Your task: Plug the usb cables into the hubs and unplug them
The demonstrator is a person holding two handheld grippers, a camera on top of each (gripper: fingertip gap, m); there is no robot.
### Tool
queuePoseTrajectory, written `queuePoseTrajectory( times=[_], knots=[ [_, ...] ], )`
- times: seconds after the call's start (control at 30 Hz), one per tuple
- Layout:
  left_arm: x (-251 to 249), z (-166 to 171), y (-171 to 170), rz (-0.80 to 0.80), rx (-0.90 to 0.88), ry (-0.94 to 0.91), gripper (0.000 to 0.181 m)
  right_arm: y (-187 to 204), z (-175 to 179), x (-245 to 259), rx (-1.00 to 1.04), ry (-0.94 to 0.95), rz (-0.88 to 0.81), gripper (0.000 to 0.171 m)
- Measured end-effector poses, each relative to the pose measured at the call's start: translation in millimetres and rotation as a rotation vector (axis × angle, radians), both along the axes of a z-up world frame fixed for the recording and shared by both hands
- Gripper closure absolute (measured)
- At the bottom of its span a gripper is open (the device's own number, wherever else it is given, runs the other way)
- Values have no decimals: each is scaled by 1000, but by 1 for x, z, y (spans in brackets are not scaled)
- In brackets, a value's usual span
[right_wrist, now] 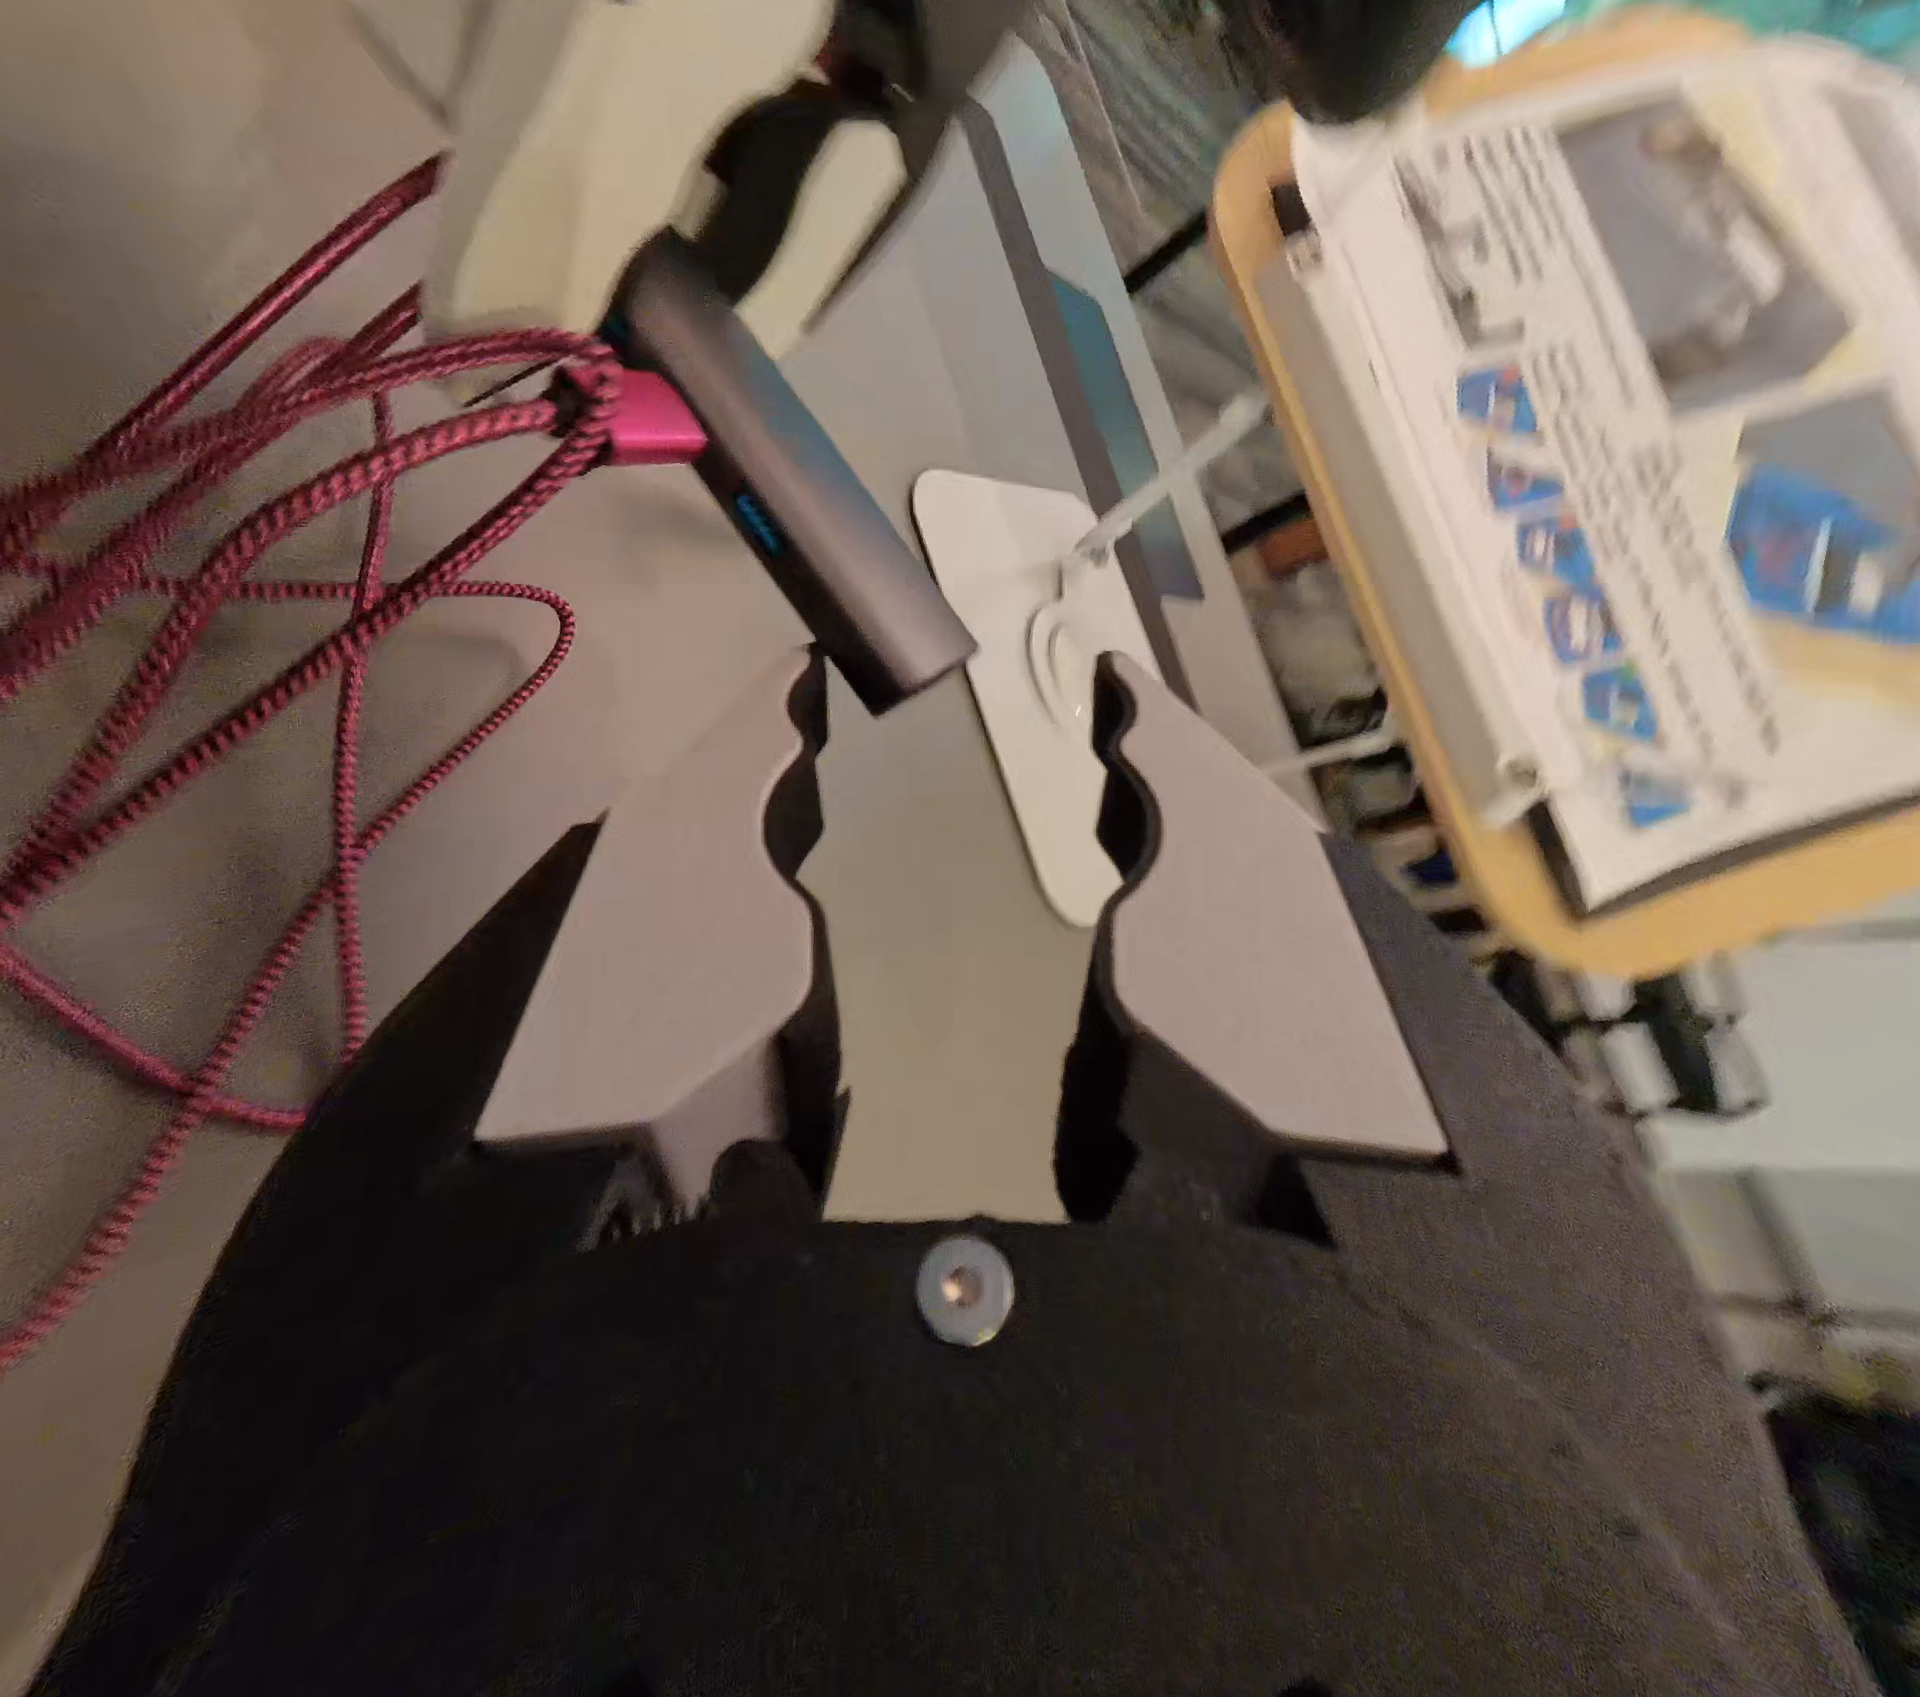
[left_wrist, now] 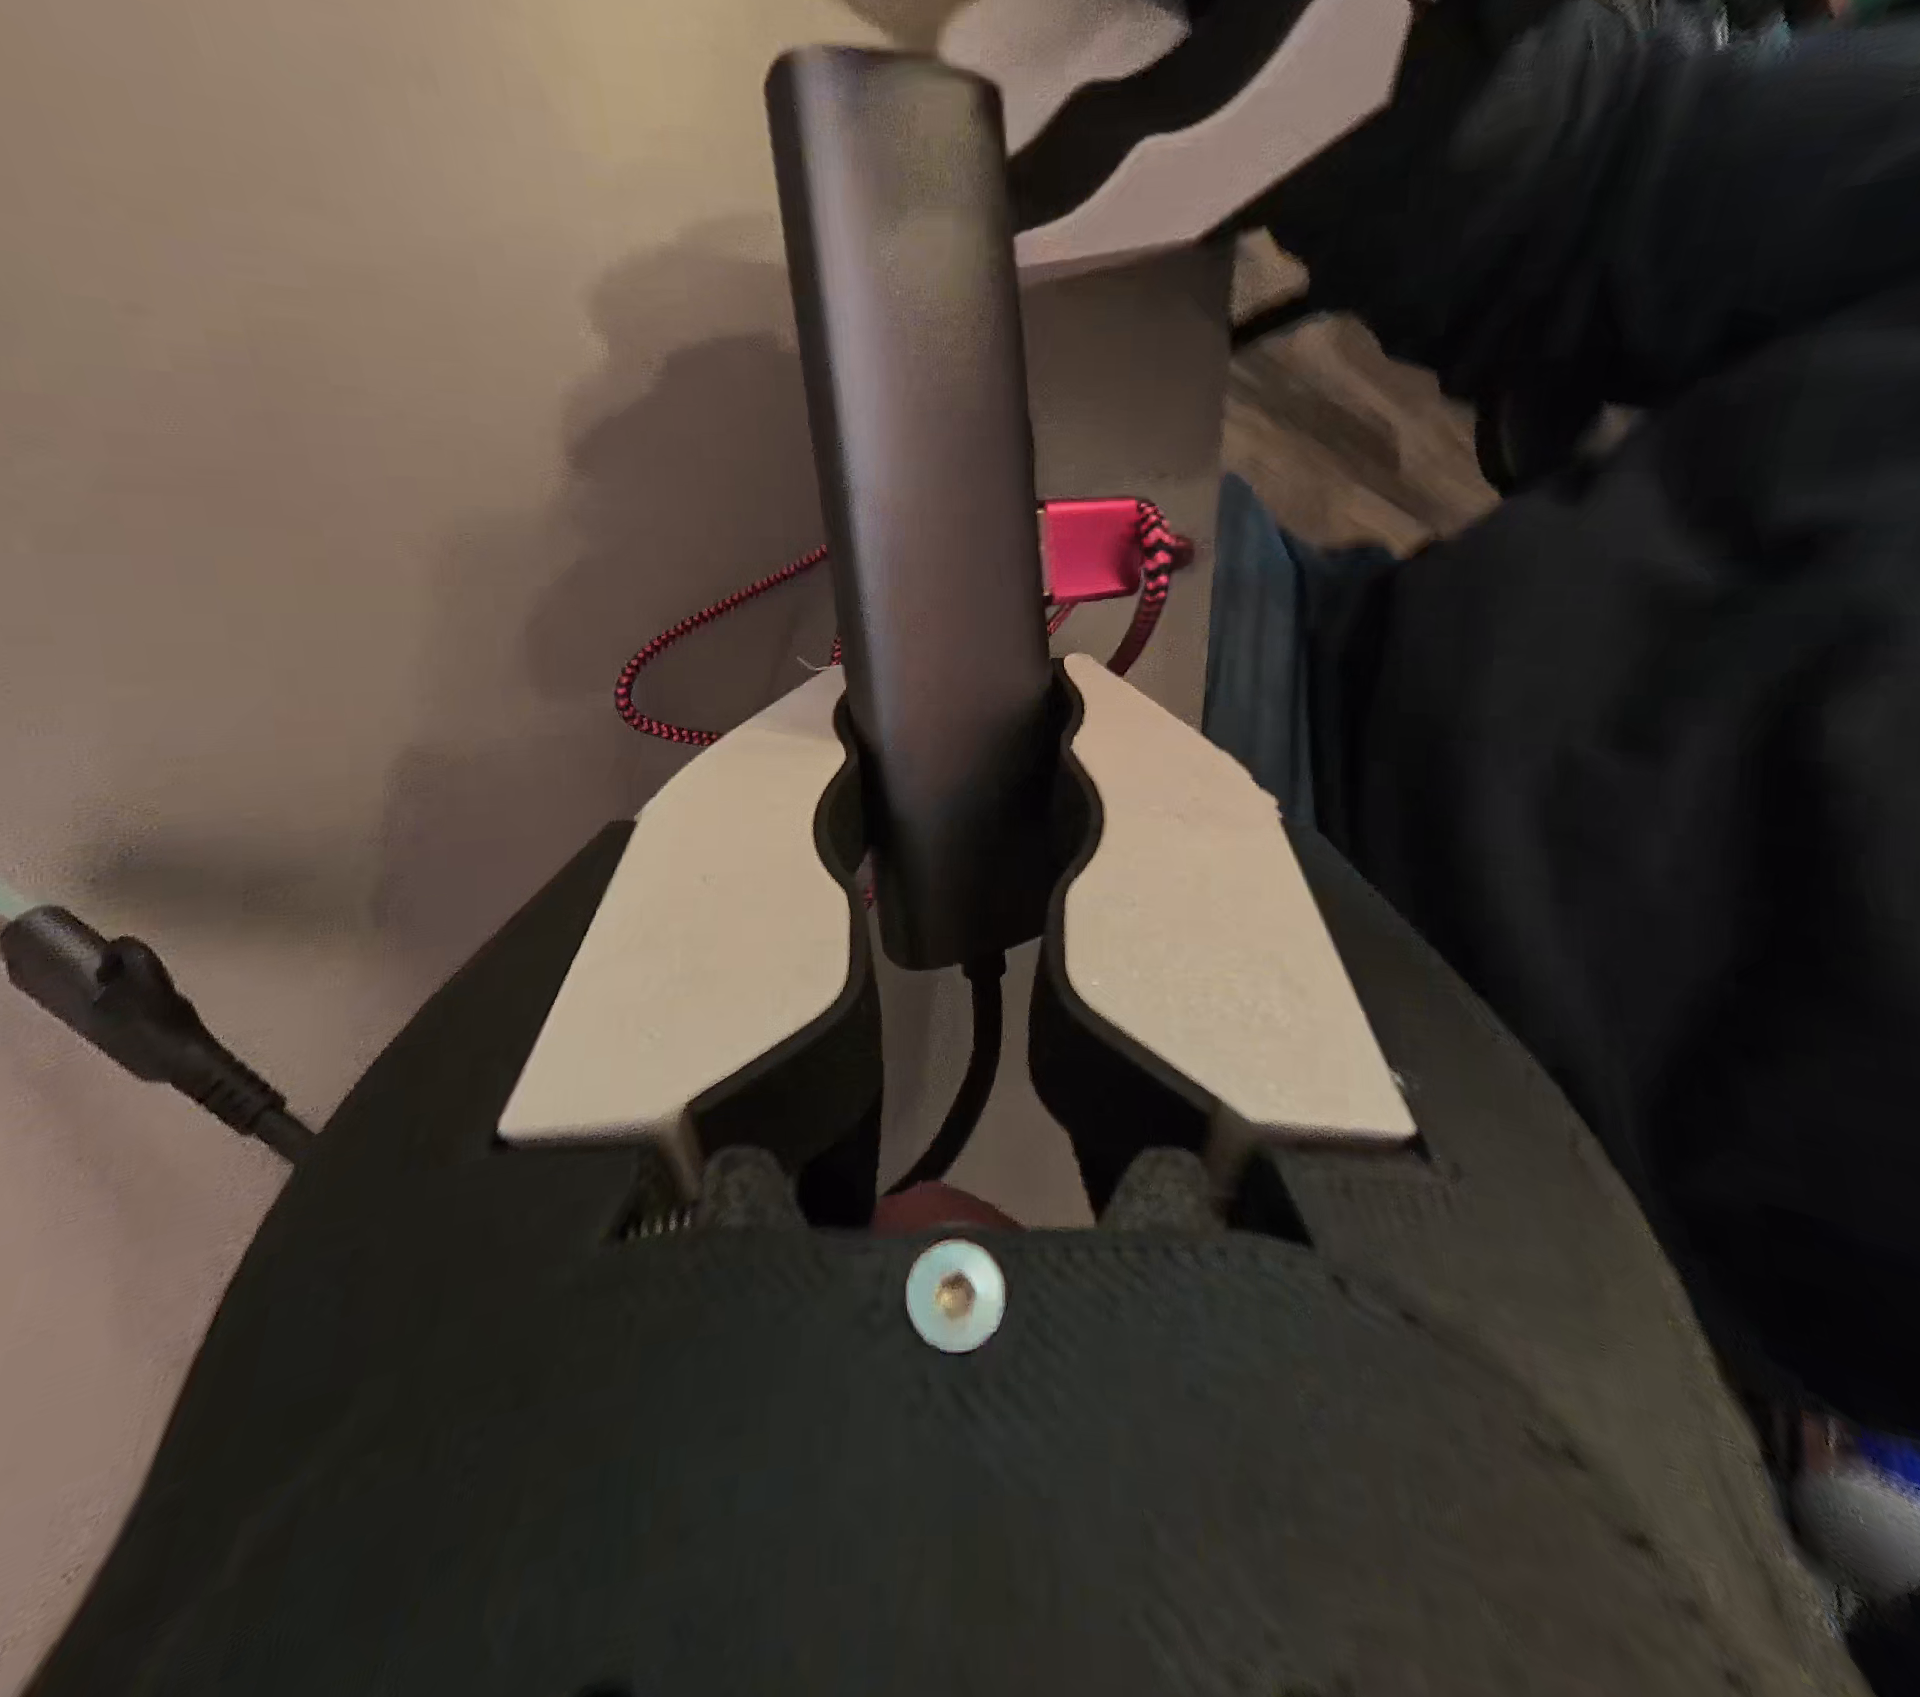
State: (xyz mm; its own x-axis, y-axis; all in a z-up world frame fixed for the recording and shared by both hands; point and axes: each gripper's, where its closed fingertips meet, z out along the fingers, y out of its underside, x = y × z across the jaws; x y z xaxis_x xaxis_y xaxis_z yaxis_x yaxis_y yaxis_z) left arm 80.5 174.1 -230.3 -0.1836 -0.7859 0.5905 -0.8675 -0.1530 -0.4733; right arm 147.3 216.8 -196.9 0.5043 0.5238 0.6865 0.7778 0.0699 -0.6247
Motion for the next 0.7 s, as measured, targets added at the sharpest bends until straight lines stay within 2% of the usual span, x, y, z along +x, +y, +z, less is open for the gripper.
queuePoseTrajectory(
  times=[0.1, 0.23, 0.27, 0.3, 0.4, 0.47, 0.67, 0.7],
  knots=[
    [6, 0, 10, 197, 39, -18, 151, -7, 4, 3, -115, 206, -34, 110],
    [11, 2, 9, 348, 44, -72, 151, -26, 10, -13, -285, 450, 11, 92],
    [12, 2, 9, 383, 59, -76, 151, -29, 9, -18, -319, 486, 17, 93],
    [14, 3, 9, 405, 64, -90, 151, -30, 6, -21, -326, 487, 5, 97],
    [17, 5, 7, 474, 65, -116, 151, -35, 1, -34, -324, 493, 24, 128],
    [18, 4, 6, 493, 84, -120, 151, -36, -1, -41, -342, 524, 35, 142],
    [13, 1, 7, 535, 77, -124, 151, -37, -5, -47, -320, 499, 35, 152],
    [13, 1, 5, 537, 76, -125, 151, -37, -5, -46, -313, 490, 24, 159]
  ],
)
